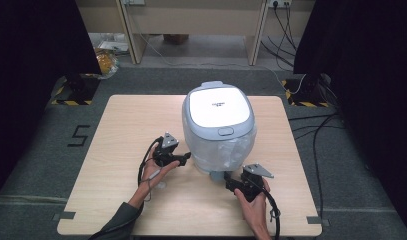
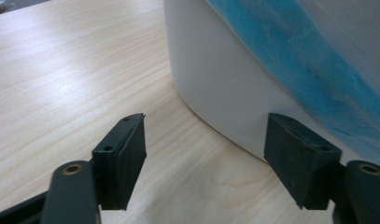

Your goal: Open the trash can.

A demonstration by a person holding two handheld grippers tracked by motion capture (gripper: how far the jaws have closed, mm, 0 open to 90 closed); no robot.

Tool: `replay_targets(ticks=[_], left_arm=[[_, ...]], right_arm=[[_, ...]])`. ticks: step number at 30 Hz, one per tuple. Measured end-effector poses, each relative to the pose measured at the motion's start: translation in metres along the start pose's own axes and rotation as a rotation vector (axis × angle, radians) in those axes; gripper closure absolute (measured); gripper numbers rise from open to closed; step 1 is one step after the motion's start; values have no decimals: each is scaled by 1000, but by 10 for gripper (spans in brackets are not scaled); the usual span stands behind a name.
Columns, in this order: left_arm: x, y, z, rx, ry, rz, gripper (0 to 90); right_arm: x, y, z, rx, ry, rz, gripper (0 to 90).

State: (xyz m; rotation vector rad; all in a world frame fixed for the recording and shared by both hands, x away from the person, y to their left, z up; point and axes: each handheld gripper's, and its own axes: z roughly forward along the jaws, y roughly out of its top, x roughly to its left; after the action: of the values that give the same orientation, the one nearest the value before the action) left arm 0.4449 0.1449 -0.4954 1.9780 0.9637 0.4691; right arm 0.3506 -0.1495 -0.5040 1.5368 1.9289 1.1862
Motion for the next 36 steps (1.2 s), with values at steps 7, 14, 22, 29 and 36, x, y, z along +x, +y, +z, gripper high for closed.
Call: replay_targets(ticks=[7,14,22,29,36], left_arm=[[1,-4,-22,3,-5,18,275],[7,-19,-50,16,-9,14,268],[6,-39,-71,27,-8,7,260],[11,-70,-97,22,10,-23,256],[12,-84,-109,9,22,-43,252]], right_arm=[[-2,-1,6,4,-32,-15,203],[0,-2,5,-12,-34,-64,201],[0,-3,6,15,-25,-44,190],[4,-7,6,-8,-64,-83,185],[6,-8,6,-13,-78,-106,185]])
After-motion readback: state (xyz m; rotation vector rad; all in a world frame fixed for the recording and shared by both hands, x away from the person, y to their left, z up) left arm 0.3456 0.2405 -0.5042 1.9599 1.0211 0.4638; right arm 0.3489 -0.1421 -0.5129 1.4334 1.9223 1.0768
